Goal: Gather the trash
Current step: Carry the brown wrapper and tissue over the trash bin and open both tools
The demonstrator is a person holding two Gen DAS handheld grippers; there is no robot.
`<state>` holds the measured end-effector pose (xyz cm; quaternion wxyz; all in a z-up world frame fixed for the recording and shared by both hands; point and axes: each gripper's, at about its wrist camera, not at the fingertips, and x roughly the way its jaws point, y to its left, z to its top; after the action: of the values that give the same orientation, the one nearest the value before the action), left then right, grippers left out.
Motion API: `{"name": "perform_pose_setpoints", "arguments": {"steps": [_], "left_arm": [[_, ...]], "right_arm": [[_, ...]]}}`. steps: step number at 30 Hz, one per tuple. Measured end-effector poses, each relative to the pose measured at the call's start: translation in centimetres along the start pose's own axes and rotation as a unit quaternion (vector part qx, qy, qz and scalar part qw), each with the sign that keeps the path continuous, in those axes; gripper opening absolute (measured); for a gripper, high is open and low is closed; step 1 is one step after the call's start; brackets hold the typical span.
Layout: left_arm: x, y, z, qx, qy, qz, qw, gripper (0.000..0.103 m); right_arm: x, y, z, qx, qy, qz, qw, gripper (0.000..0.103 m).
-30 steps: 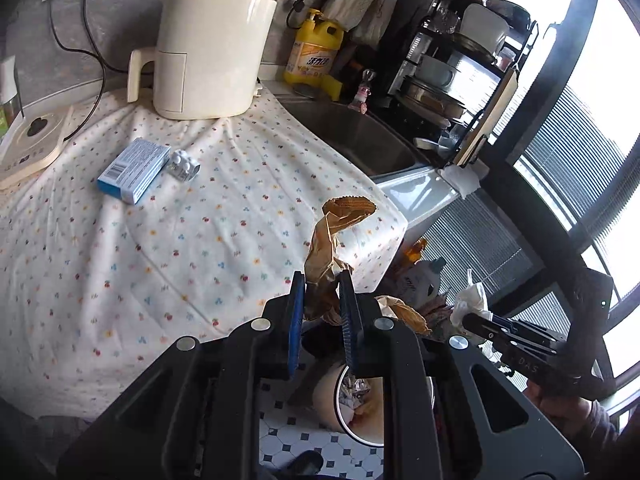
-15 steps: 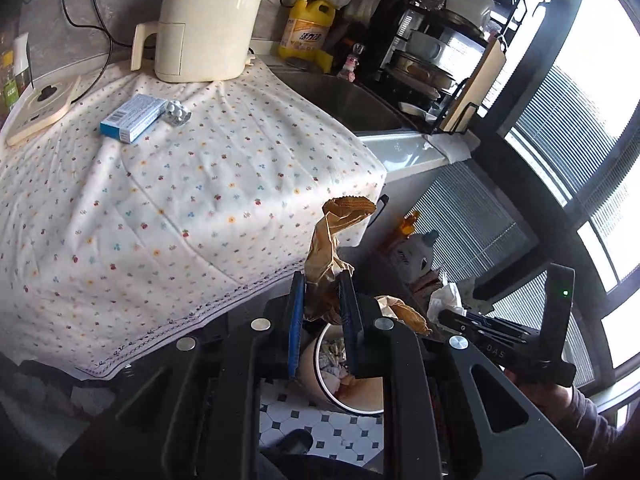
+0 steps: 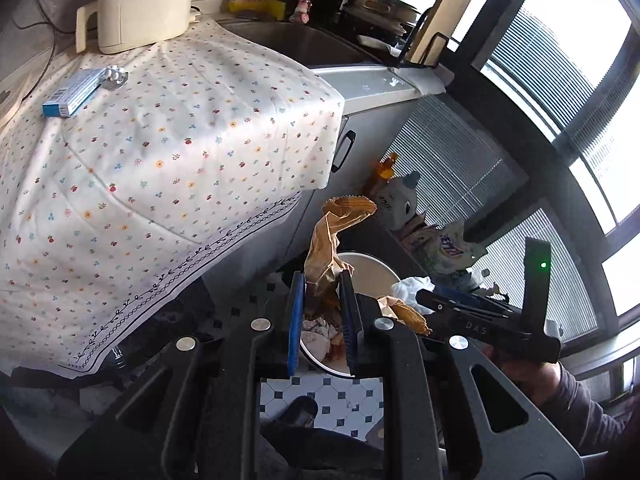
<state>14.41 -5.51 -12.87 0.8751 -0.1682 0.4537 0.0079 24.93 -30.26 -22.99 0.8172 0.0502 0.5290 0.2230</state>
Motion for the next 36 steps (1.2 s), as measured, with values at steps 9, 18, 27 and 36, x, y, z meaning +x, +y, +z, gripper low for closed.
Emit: {"name": "perform_pose_setpoints", "arguments": {"steps": [9, 18, 27, 36], "left_arm": [[3.5, -2.4, 0.9, 0.051, 0.039, -0.028, 0.9975, 0.018], [7.6, -6.5, 1.2, 0.117, 0.088, -0.063, 0.9872, 0.018], [11.0, -8.3, 0.2, 0.148, 0.127, -0.048, 0.9797, 0.06], [7.9, -4.4, 0.1, 0.1, 0.078, -0.018, 0.9918, 0.089]], "right_arm": [[-5.0, -3.7, -1.3, 0.068, -0.056, -0.025, 0.996, 0.062], [-10.5, -5.7, -3.9, 0.127, -0.102, -0.058, 0.985, 0.068], [-12.7, -7.0, -6.4, 0.148, -0.107, -0.088, 0.979, 0.068], [-11.2, -4.9, -5.2, 0.109, -0.087, -0.073, 0.988, 0.069]]}}
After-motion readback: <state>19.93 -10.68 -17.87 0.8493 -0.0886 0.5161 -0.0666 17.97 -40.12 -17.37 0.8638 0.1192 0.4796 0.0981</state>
